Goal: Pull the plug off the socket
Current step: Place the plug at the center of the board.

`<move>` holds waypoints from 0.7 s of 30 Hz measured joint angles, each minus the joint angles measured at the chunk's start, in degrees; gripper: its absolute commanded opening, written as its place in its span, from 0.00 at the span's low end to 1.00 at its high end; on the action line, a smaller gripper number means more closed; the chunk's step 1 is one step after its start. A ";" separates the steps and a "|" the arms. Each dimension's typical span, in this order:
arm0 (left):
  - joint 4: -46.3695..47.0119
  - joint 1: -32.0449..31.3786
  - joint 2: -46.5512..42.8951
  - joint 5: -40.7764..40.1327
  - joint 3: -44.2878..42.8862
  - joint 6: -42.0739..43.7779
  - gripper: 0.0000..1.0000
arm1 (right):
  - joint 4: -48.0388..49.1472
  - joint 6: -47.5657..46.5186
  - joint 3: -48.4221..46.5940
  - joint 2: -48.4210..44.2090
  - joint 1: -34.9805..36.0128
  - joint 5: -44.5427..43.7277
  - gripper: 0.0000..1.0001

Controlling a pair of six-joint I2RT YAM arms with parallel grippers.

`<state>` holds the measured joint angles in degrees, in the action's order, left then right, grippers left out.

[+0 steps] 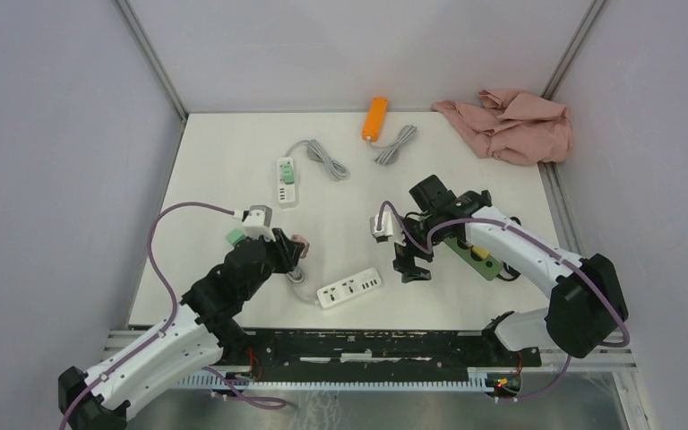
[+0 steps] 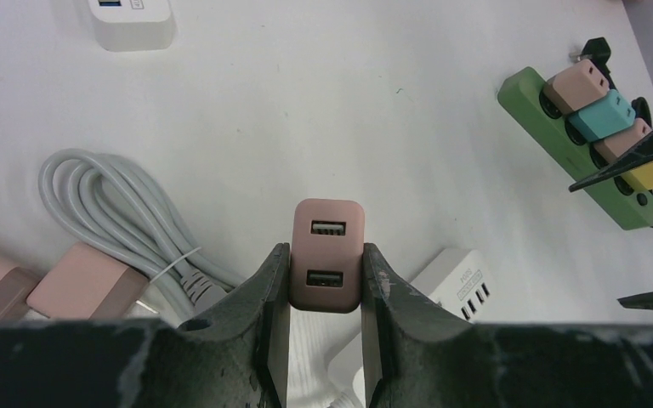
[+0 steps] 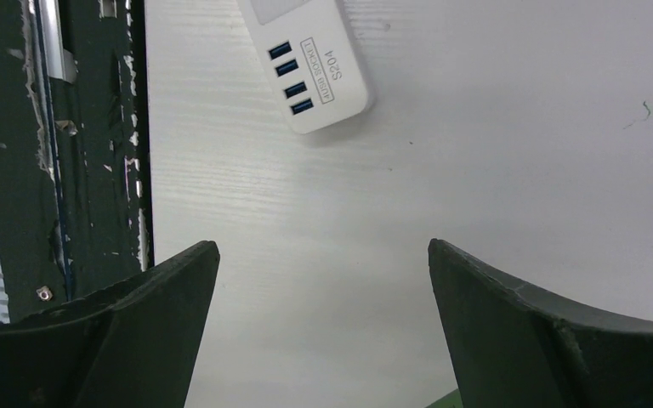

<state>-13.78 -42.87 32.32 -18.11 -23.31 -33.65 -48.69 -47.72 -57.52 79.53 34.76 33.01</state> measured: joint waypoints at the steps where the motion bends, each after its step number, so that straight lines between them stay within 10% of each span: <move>1: -0.50 0.00 -0.13 -0.26 -0.04 -0.02 0.03 | 0.04 0.15 0.00 -0.44 -0.28 0.76 1.00; 7: -2.36 2.75 1.75 -6.32 -0.44 -0.07 0.03 | 0.11 1.33 0.00 -2.89 -1.03 4.87 1.00; 15: 1.31 26.03 15.58 -1.84 -1.64 -4.70 0.06 | 0.13 1.86 0.00 -4.85 -1.18 6.03 1.00; 21: 3.63 34.53 18.64 -0.81 -1.68 -11.32 0.29 | 0.13 1.90 0.00 -6.43 -1.20 6.05 1.00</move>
<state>-10.15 -8.34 50.96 -18.92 -24.99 -44.97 -48.56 -45.82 -57.52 73.10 33.56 39.07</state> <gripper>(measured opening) 0.356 0.996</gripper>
